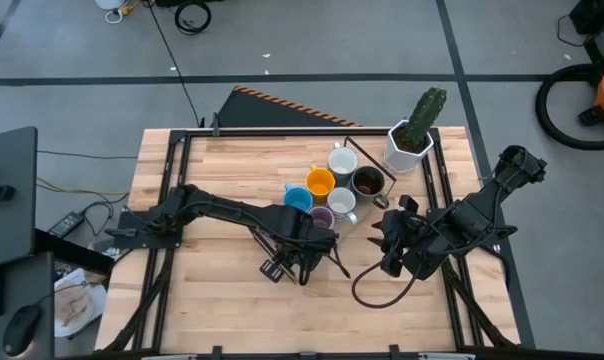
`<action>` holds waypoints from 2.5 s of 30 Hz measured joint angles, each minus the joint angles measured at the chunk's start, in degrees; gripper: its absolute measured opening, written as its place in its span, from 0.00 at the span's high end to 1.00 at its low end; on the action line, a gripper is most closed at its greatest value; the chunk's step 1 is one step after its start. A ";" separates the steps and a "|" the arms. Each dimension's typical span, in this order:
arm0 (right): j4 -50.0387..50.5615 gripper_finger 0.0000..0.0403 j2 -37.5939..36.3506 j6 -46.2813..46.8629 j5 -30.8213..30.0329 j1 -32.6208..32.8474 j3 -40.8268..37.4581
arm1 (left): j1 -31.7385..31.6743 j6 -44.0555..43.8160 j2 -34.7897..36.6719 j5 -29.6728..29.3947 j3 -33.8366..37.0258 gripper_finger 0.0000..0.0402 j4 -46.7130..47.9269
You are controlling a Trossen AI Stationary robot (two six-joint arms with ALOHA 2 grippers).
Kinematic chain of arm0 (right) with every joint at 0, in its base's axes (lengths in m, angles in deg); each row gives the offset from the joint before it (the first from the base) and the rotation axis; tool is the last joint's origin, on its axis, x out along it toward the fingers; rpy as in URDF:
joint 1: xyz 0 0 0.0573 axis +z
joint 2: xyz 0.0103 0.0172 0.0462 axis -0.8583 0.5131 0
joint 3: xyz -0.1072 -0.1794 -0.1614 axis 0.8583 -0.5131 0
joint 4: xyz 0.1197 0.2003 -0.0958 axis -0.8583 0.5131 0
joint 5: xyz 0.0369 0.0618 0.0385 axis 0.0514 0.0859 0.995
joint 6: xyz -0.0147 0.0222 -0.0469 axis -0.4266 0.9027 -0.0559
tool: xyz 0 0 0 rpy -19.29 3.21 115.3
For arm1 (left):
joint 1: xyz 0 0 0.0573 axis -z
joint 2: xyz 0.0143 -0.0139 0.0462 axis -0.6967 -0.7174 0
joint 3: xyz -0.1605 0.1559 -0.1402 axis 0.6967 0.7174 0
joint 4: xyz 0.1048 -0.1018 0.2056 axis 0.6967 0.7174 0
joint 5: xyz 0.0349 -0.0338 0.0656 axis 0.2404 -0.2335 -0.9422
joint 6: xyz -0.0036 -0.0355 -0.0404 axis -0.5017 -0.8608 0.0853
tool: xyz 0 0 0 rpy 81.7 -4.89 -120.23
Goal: Place coffee mugs
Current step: Put the green mug on the shelf
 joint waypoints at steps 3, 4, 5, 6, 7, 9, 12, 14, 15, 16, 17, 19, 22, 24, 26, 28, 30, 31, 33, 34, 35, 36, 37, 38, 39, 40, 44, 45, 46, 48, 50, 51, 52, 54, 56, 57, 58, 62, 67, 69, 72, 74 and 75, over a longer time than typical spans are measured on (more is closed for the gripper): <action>-0.36 0.59 0.00 -0.29 0.00 0.00 -0.02 | 0.20 -0.38 0.00 -0.78 0.00 0.90 0.14; -0.38 0.59 0.00 -0.29 0.02 0.00 -0.02 | 0.27 -0.51 0.00 -0.75 0.00 0.90 0.07; -0.41 0.59 0.00 -0.29 0.01 0.00 -0.02 | 0.40 -0.89 0.00 -0.76 0.00 0.90 0.04; -0.41 0.59 0.00 -0.29 0.02 0.00 0.01 | 0.49 -1.30 0.00 -0.86 0.00 0.90 0.06; -0.47 0.59 0.00 -0.29 0.02 0.00 0.00 | 0.55 -1.42 0.00 -0.89 0.00 0.90 0.04; -0.52 0.59 0.00 -0.29 0.04 0.02 -0.02 | 0.75 -1.47 0.00 -0.97 0.00 0.89 0.02; -0.68 0.59 0.00 -0.29 0.05 0.00 0.00 | 0.85 -1.58 0.00 -1.00 -0.02 0.85 -0.07; -0.69 0.59 0.00 -0.29 0.33 0.00 0.00 | 0.85 -2.70 0.04 -0.97 -0.04 0.82 -0.11; -0.69 0.59 0.00 -0.29 0.52 0.01 0.01 | 0.85 -3.08 0.04 -0.98 -0.04 0.80 -0.18; -0.69 0.59 0.00 -0.29 0.59 0.02 0.01 | 0.83 -3.24 0.04 -1.00 -0.05 0.78 -0.20; -0.69 0.59 0.00 -0.29 0.59 0.02 -0.02 | 0.83 -3.24 0.04 -1.00 -0.07 0.75 -0.25; -0.69 0.59 0.00 -0.54 0.56 0.15 -0.01 | 0.83 -3.32 0.08 -1.00 -0.08 0.72 -0.84; -1.18 0.60 -0.28 -0.72 -0.81 1.30 -0.77 | 0.98 -3.39 0.31 -0.77 -0.09 0.68 -1.25; -1.84 0.61 -1.11 -0.27 -1.94 2.07 -2.64 | 1.41 -3.39 0.42 -0.67 -0.13 0.67 -1.40; -3.18 0.62 -2.35 0.74 -2.38 2.54 -4.76 | 1.84 -3.39 0.42 -0.67 -0.13 0.67 -1.40; -5.37 0.63 -3.98 1.16 -2.50 2.74 -7.14 | 2.10 -3.32 0.42 -0.48 -0.13 0.67 -1.32; -8.02 0.65 -5.50 1.12 -2.53 2.92 -9.33 | 2.21 -3.43 0.42 -0.17 -0.13 0.67 -1.27; -9.48 0.65 -6.26 0.93 -2.51 3.02 -10.43 | 2.19 -3.51 0.42 -0.05 -0.13 0.67 -1.18; -11.38 0.66 -7.82 0.84 -2.39 3.04 -12.29 | 2.17 -4.19 0.42 -0.01 -0.13 0.67 -1.11; -11.98 0.66 -8.52 0.83 -2.38 3.04 -13.02 | 2.16 -4.32 0.42 -0.01 -0.13 0.67 -1.11; -12.67 0.67 -9.12 0.81 -2.38 3.04 -13.65 | 2.14 -4.41 0.42 -0.02 -0.13 0.67 -1.12; -13.24 0.67 -9.65 0.80 -2.38 3.02 -14.22 | 2.14 -4.22 0.42 -0.01 -0.13 0.67 -1.14; -13.70 0.67 -10.09 0.78 -2.39 3.01 -14.73 | 2.17 -3.95 0.42 -0.03 -0.13 0.67 -1.14; -14.11 0.67 -10.41 0.61 -2.38 3.00 -15.06 | 2.17 -3.29 0.42 -0.03 -0.13 0.67 -1.16; -14.58 0.67 -10.67 0.32 -2.38 3.02 -15.26 | 2.17 -2.86 0.42 -0.05 -0.11 0.67 -1.14; -14.89 0.67 -10.85 0.03 -2.38 3.02 -15.32 | 2.17 -2.40 0.52 -0.08 -0.09 0.67 -1.10; -15.28 0.67 -11.34 -0.72 -2.38 3.02 -15.36 | 2.17 -1.22 1.80 -0.11 -0.02 0.67 -0.74; -15.52 0.67 -11.44 -0.97 -2.38 3.02 -15.36 | 2.13 -1.15 2.11 -0.25 -0.02 0.67 -0.63; -15.73 0.67 -11.50 -1.18 -2.38 3.02 -15.36 | 2.08 -0.89 2.48 -0.55 -0.02 0.67 -0.48; -16.27 0.67 -11.56 -1.90 -2.36 3.02 -15.36 | 2.08 0.10 2.58 -1.44 -0.02 0.67 0.15; -17.14 0.67 -11.56 -2.48 -2.37 3.02 -15.36 | 2.07 1.53 2.58 -1.82 -0.02 0.67 0.13; -17.30 0.67 -11.56 -2.71 -2.36 3.02 -15.36 | 2.09 1.93 2.59 -2.11 -0.02 0.67 0.23; -17.46 0.67 -11.56 -2.89 -2.36 3.02 -15.36 | 2.21 2.31 2.59 -2.30 -0.02 0.67 0.26; -17.43 0.67 -11.56 -3.11 -2.36 3.02 -15.36 | 2.21 2.79 2.58 -2.44 -0.02 0.67 0.17; -17.45 0.67 -11.56 -3.11 -2.36 3.02 -15.36 | 2.19 2.27 2.58 -2.48 -0.82 0.67 0.67; -17.43 0.67 -11.56 -3.13 -2.34 3.02 -15.36 | 2.07 1.59 2.58 -2.50 -1.72 0.67 0.62; -17.43 0.67 -11.56 -3.15 -2.34 3.02 -15.36 | 2.02 1.26 2.62 -2.49 -2.65 0.67 0.50; -17.43 0.67 -11.56 -3.29 -2.10 3.02 -15.36 | 1.75 -0.26 2.67 -3.35 -6.83 0.67 0.43; -17.43 0.67 -11.56 -3.32 -1.80 2.88 -15.36 | 2.22 -6.92 2.30 -5.01 -8.32 0.67 -5.42; -17.43 0.67 -11.56 -3.53 -1.79 2.78 -15.36 | 2.71 -9.77 1.39 -5.05 -8.32 0.67 -8.27; -17.41 0.67 -11.56 -3.53 -1.79 2.80 -15.36 | 3.60 -11.77 0.46 -4.99 -8.24 0.67 -10.62; -17.31 0.67 -11.55 -3.18 -1.82 2.80 -15.36 | 4.24 -11.98 -0.02 -5.01 -8.32 0.67 -13.51; -17.41 0.67 -11.32 -2.65 -2.08 2.93 -15.56 | 4.64 -11.97 -0.19 -5.10 -8.31 0.67 -13.71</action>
